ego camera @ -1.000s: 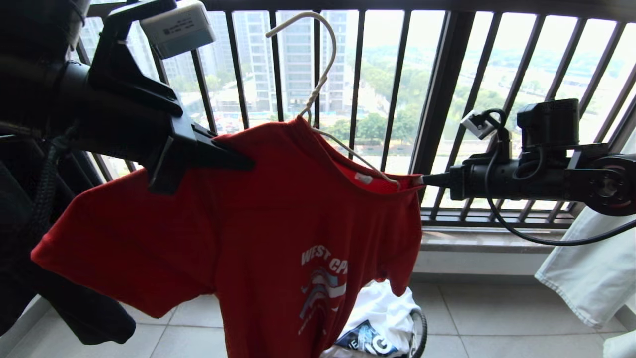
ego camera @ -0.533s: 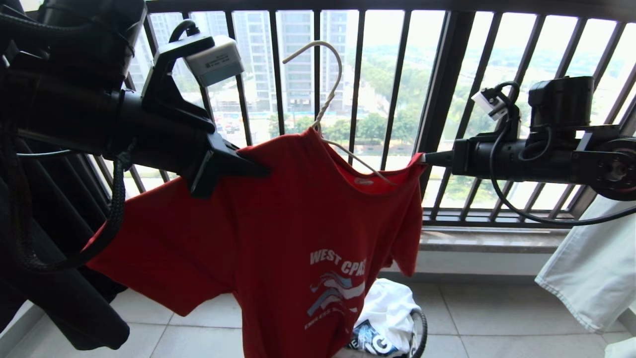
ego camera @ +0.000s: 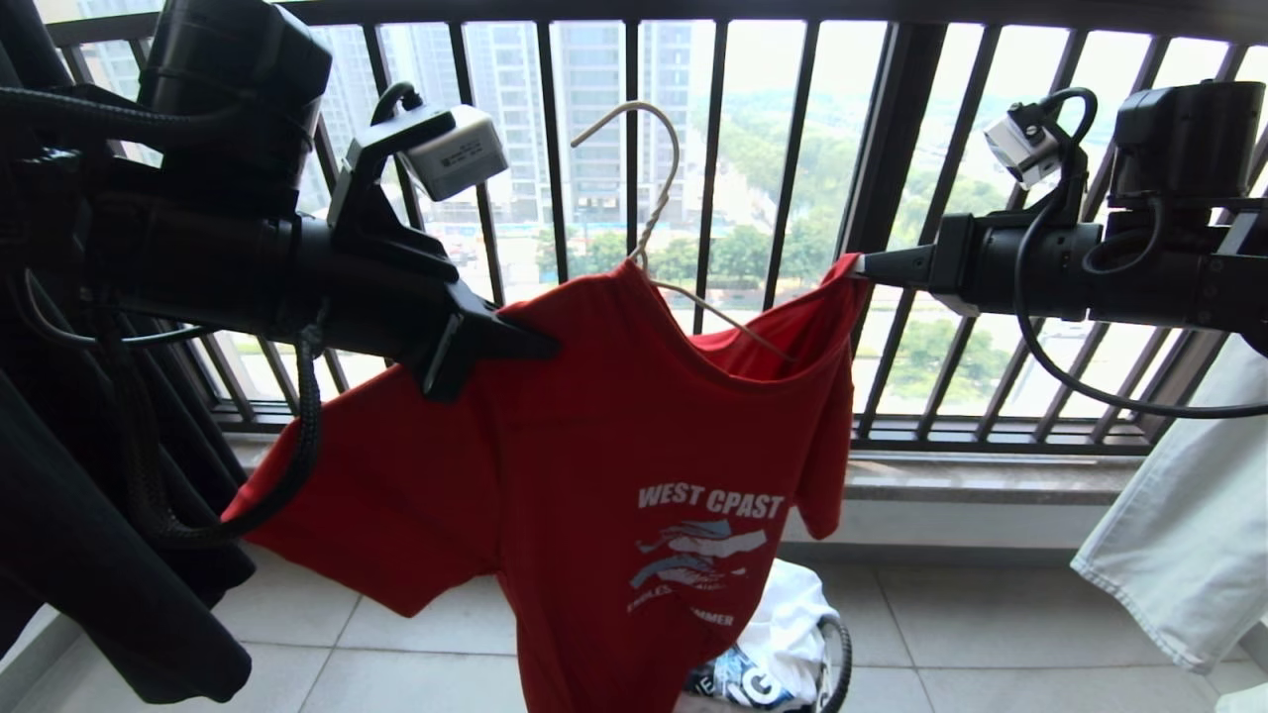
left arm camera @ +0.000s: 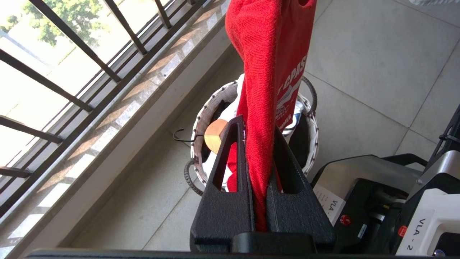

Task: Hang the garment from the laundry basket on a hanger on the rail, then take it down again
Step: Hang the clothes on the clothes rack

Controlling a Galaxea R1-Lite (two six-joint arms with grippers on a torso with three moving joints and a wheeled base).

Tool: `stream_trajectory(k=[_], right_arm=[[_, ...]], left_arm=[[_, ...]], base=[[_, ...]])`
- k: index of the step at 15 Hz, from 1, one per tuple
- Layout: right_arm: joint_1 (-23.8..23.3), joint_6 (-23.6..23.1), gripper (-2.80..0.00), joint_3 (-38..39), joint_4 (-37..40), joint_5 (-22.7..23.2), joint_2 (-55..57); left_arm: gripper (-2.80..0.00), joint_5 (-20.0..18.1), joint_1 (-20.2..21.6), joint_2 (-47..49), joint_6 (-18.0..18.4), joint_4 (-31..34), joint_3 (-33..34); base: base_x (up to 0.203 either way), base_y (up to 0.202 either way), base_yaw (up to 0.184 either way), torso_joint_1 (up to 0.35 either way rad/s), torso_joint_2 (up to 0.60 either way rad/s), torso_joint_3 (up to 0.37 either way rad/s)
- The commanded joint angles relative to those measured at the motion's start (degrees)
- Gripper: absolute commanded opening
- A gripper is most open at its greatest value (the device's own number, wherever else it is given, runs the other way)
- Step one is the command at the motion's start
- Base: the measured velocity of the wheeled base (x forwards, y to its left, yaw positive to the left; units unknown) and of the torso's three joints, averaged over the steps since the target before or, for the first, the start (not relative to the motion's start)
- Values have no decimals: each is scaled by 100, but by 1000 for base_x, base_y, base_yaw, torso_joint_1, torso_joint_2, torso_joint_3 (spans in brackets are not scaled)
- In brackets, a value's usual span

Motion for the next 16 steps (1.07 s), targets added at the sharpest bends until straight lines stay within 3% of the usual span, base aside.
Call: stream_trajectory(k=[1, 5, 7, 9, 12, 16], right_arm=[[86, 30, -280, -204, 243, 12, -151], [263, 61, -280, -408, 384, 17, -467], [368, 75, -280, -759, 749, 6, -501], [500, 83, -280, -1067, 1072, -61, -589], [793, 72, -280, -1238, 1140, -415, -697], [1341, 19, -280, -1471, 1330, -1242, -697]], left_arm=[[-280, -24, 4, -43, -26, -119, 217], [-280, -26, -65, -99, -524, -1793, 989], [-280, -34, -102, -80, -890, -2090, 1145], [-280, -35, -221, -78, -1150, -2836, 1568], [-280, -21, -545, -82, -1975, -4629, 2425], [-280, -9, -678, -79, -2708, -5915, 3104]], base=[[0, 0, 0, 0, 0, 0], [0, 0, 0, 0, 0, 0], [0, 0, 0, 0, 0, 0], [0, 0, 0, 0, 0, 0], [0, 0, 0, 0, 0, 0], [0, 0, 0, 0, 0, 0]])
